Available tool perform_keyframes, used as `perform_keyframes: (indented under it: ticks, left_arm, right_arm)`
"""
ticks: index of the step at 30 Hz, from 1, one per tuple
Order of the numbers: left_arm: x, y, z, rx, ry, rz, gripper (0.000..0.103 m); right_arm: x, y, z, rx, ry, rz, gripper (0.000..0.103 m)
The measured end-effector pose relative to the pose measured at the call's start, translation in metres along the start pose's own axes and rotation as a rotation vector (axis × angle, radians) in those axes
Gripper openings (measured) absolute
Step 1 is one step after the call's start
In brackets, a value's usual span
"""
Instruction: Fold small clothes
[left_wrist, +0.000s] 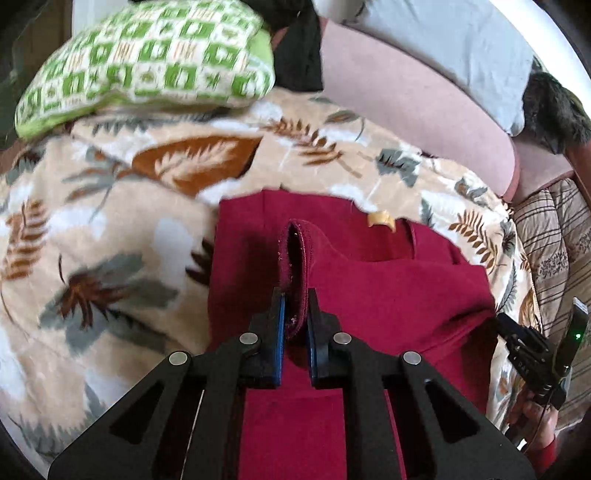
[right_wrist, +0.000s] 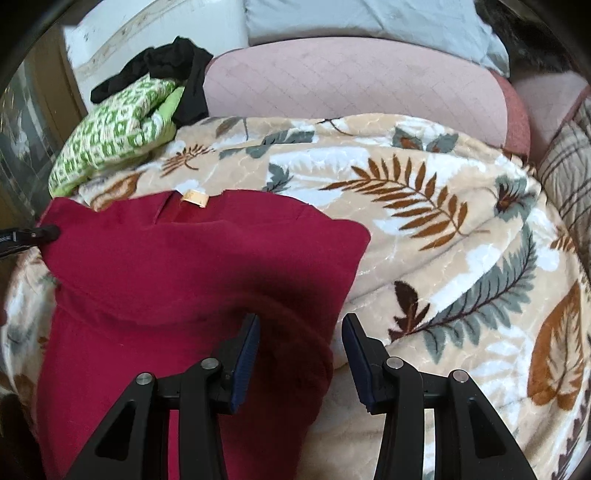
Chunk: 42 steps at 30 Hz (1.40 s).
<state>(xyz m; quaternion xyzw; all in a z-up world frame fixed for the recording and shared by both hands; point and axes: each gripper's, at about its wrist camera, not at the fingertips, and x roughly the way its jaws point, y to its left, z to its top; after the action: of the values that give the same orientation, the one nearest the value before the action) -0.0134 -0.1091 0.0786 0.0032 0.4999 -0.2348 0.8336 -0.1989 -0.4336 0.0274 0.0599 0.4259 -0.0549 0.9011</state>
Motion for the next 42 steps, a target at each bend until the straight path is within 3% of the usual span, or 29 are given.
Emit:
perform_keyframes:
  ticks: [1,4,6,8,10,12,13,14,16,17,18,19,20,23,27,29,32,34,37,39,40,42]
  left_arm:
    - [0.002,0.001,-0.002,-0.008,0.008,-0.004,0.008]
    - [0.008,0.0,-0.013,-0.002,0.003,0.015,0.008]
    - [0.017,0.0,-0.02,0.012,0.013,0.062,0.009]
    - [0.028,0.005,-0.025,-0.005,0.035,0.078,0.009]
    - [0.033,0.013,-0.029,-0.042,0.046,0.061,0.009]
    - [0.033,0.018,-0.03,-0.061,0.047,0.045,0.009]
    - [0.032,0.018,-0.03,-0.063,0.049,0.045,0.009]
    - [0.032,0.017,-0.029,-0.06,0.05,0.048,0.008]
    - [0.031,0.012,-0.027,-0.045,0.047,0.059,0.008]
    - [0.031,0.01,-0.026,-0.04,0.047,0.06,0.008]
    - [0.032,0.008,-0.026,-0.037,0.048,0.06,0.008]
    - [0.032,0.007,-0.025,-0.037,0.048,0.058,0.008]
    - [0.033,0.005,-0.023,-0.038,0.048,0.054,0.008]
    - [0.03,0.003,-0.021,-0.046,0.04,0.029,0.008]
    - [0.038,0.008,-0.027,-0.046,0.058,0.031,0.009]
    - [0.043,0.012,-0.031,-0.058,0.067,0.041,0.009]
    - [0.036,0.015,-0.033,-0.074,0.054,0.02,0.009]
    - [0.028,0.012,-0.033,-0.057,0.037,0.023,0.01]
    - [0.021,0.008,-0.032,-0.044,0.024,0.029,0.01]
    - [0.019,0.004,-0.032,-0.032,0.016,0.042,0.01]
    - [0.018,0.003,-0.032,-0.029,0.015,0.046,0.01]
    - [0.02,0.001,-0.033,-0.025,0.016,0.055,0.01]
  right_arm:
    - [-0.001,-0.001,0.0,-0.002,-0.002,-0.003,0.016]
    - [-0.026,-0.003,-0.002,-0.026,-0.061,-0.041,0.004]
    - [-0.036,-0.009,-0.008,-0.052,-0.066,-0.075,0.004]
    - [-0.029,-0.02,-0.016,-0.04,-0.005,-0.062,0.003]
    - [-0.027,-0.026,-0.022,-0.014,0.024,0.002,0.003]
    - [-0.037,-0.019,-0.021,-0.018,-0.017,0.056,0.005]
    - [-0.038,-0.013,-0.019,-0.039,-0.029,0.049,0.015]
    - [-0.037,-0.005,-0.014,-0.073,-0.039,0.029,0.043]
    - [-0.032,0.005,-0.01,-0.102,-0.062,-0.001,0.073]
    - [-0.026,0.01,-0.006,-0.119,-0.072,-0.003,0.073]
    - [-0.02,0.011,-0.005,-0.126,-0.06,-0.004,0.072]
    - [-0.01,0.011,-0.003,-0.126,-0.033,-0.006,0.053]
    - [0.002,0.009,-0.002,-0.117,0.01,-0.011,0.018]
    - [-0.001,-0.001,-0.005,-0.084,0.002,-0.004,0.008]
    - [-0.031,-0.004,-0.022,-0.117,-0.043,-0.036,0.006]
    - [-0.02,-0.008,-0.037,-0.134,0.034,-0.059,0.0]
    - [-0.004,-0.019,-0.053,-0.115,0.159,-0.055,0.0]
    - [-0.016,-0.033,-0.051,-0.028,0.131,-0.012,0.0]
    - [-0.042,-0.042,-0.031,0.097,0.017,0.083,0.002]
    - [-0.048,-0.031,-0.016,0.083,-0.025,0.103,0.011]
    - [-0.047,-0.021,-0.008,0.053,-0.034,0.09,0.02]
    - [-0.041,-0.003,0.002,0.003,-0.044,0.067,0.024]
